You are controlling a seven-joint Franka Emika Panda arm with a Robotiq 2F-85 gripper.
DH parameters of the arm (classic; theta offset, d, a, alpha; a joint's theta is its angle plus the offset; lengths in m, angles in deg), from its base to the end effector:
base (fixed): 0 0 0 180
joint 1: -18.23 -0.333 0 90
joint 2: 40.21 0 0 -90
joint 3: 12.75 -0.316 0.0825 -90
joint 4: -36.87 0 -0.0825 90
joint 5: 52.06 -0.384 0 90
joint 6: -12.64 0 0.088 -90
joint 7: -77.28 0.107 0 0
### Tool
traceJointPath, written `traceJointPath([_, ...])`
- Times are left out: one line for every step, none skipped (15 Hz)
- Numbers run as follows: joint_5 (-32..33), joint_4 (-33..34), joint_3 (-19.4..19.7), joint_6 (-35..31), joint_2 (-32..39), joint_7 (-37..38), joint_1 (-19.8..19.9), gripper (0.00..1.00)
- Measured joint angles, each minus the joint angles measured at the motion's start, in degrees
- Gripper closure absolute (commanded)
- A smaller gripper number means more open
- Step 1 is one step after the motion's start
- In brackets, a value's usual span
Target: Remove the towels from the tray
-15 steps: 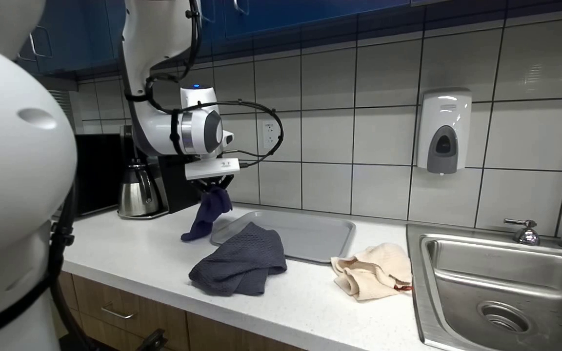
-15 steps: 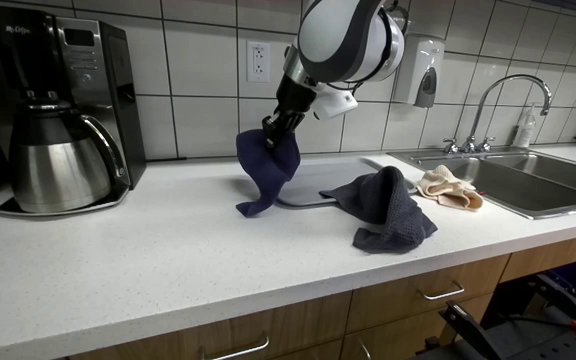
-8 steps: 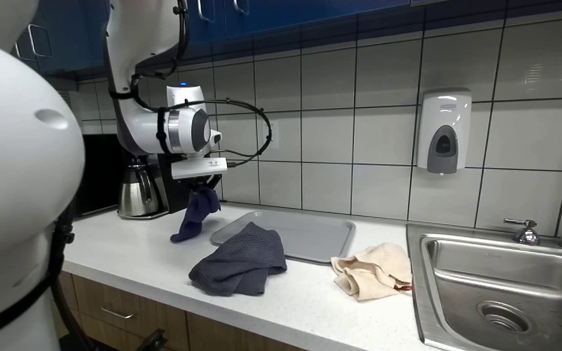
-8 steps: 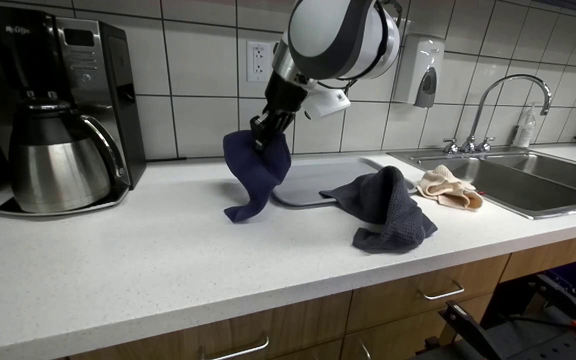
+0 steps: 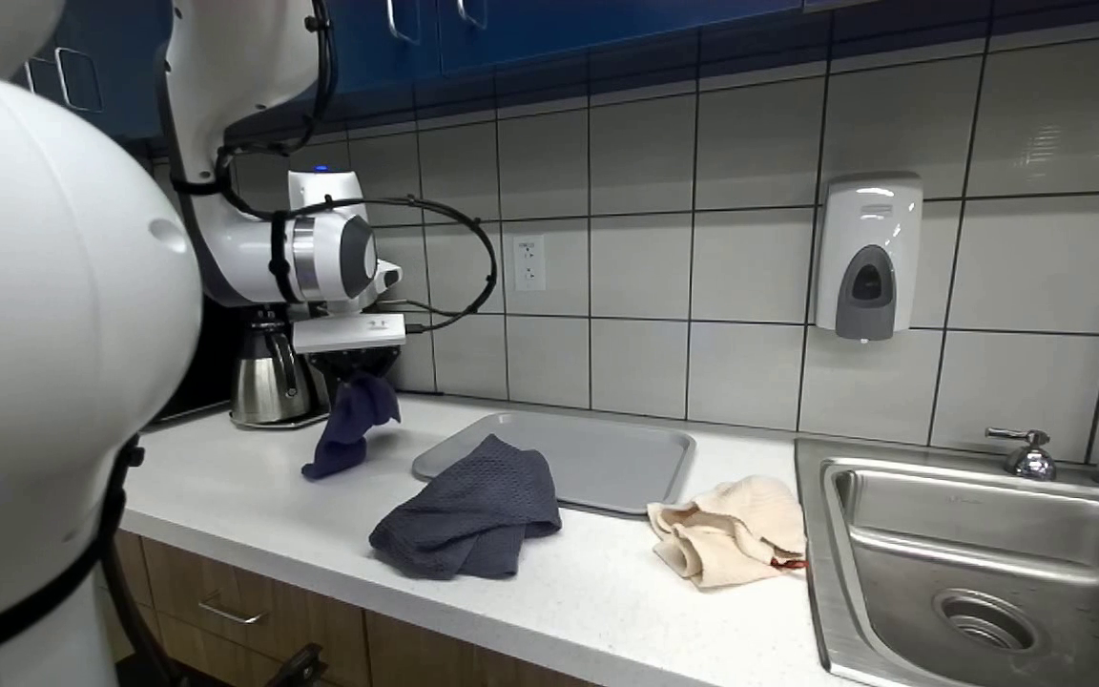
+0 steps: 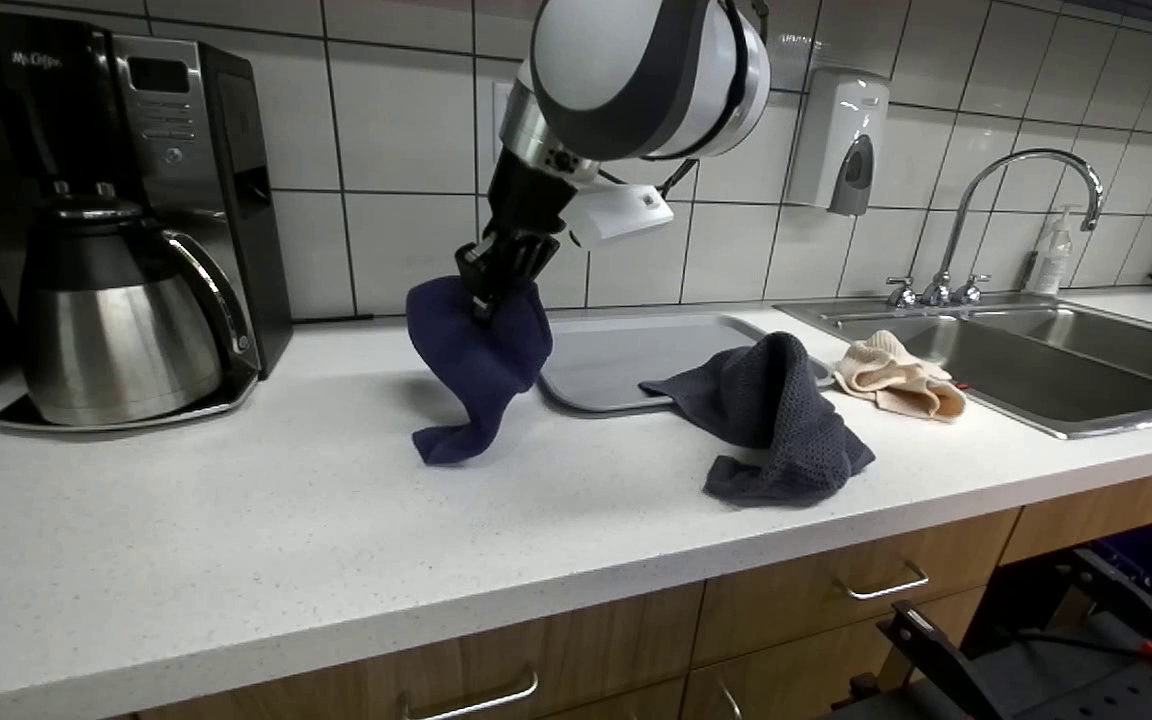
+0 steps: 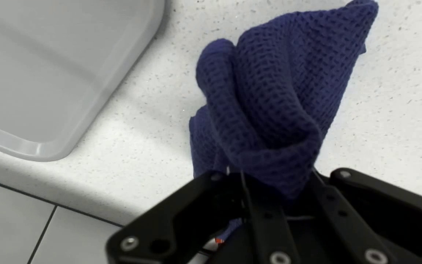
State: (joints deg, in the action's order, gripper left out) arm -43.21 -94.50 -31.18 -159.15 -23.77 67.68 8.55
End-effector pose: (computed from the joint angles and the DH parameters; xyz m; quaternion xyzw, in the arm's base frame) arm 0.4960 0.2752 0.2784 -0.9038 -0.3684 -0.2118 0.0499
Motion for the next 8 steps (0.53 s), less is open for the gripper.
traceJointPath([0.0, 0.1, 0.7, 0.6, 0.0, 0.8, -1.1, 0.97])
traceJointPath([0.0, 0.1, 1.4, 1.2, 0.0, 1.6, -2.2, 0.97])
traceJointPath([0.2, 0.2, 1.9, 1.7, 0.0, 2.5, -3.0, 0.97])
traceJointPath([0.2, 0.3, 2.3, 2.3, -0.1, 3.6, -3.9, 0.97])
traceJointPath([0.2, 0.4, 2.4, 3.2, -0.5, 4.8, -4.7, 0.97])
traceJointPath([0.5, 0.4, 3.0, 4.1, -0.9, 6.3, -5.8, 0.97])
traceJointPath([1.0, 0.5, 3.8, 4.7, -1.2, 7.8, -6.9, 0.97])
traceJointPath([1.6, 0.5, 4.5, 5.3, -1.3, 9.3, -7.9, 0.97])
